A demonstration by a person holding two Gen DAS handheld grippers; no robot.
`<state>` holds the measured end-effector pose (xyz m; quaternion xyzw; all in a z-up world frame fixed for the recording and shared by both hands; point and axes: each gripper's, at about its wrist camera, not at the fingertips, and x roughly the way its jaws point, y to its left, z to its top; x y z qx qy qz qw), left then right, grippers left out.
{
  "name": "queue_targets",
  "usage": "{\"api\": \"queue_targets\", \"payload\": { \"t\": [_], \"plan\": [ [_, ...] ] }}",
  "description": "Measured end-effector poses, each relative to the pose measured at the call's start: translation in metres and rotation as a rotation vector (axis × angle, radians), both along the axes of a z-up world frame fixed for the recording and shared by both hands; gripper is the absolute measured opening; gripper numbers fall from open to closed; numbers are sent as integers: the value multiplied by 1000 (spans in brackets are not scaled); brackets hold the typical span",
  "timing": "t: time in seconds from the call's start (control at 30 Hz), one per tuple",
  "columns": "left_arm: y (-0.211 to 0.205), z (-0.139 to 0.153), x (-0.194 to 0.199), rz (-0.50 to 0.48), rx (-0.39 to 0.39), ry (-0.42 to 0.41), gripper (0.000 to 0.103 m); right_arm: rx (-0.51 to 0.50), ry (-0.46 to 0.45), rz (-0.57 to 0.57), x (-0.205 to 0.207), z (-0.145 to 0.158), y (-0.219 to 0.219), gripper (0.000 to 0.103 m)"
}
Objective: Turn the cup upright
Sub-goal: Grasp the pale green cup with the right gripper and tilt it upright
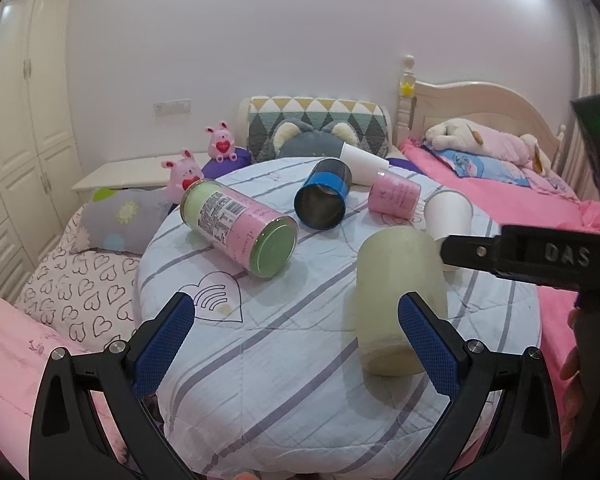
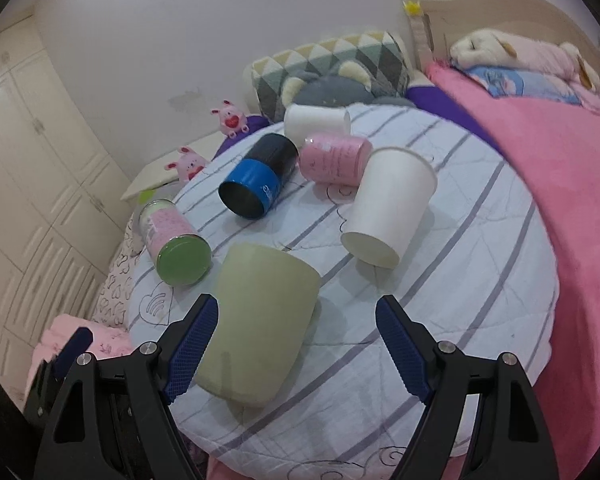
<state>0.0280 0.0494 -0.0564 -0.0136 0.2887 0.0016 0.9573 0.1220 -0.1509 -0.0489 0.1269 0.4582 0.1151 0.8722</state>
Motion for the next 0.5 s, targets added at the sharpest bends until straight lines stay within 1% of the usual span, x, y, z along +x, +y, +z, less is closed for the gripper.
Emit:
{"api": "queue_targets", "payload": {
  "t": [0.17, 0.3, 0.5],
  "plan": [
    [1, -5, 3, -21, -8, 4, 103, 29, 79, 8, 18, -14, 8, 83],
    [0, -11, 8, -36, -3, 14, 103, 117, 165, 38, 30, -30, 14, 83],
    [1, -19, 15, -42, 8, 34, 103, 221, 251, 70, 45, -43, 21, 82]
  ]
}}
